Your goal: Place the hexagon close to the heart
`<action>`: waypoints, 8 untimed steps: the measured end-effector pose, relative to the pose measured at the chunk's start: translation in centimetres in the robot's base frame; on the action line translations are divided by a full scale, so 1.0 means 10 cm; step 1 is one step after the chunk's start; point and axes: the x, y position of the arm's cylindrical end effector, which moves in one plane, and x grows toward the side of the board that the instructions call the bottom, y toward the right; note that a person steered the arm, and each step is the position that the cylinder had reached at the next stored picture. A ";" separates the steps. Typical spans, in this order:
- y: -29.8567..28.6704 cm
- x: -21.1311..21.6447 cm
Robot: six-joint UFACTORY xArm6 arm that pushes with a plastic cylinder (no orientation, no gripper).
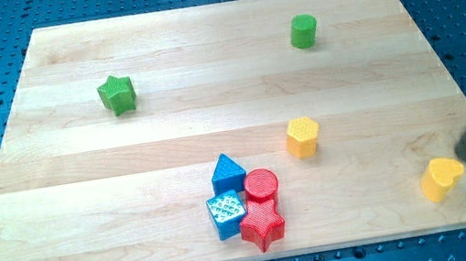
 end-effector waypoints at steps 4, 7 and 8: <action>-2.25 -0.41; -0.89 -0.35; -1.41 -0.35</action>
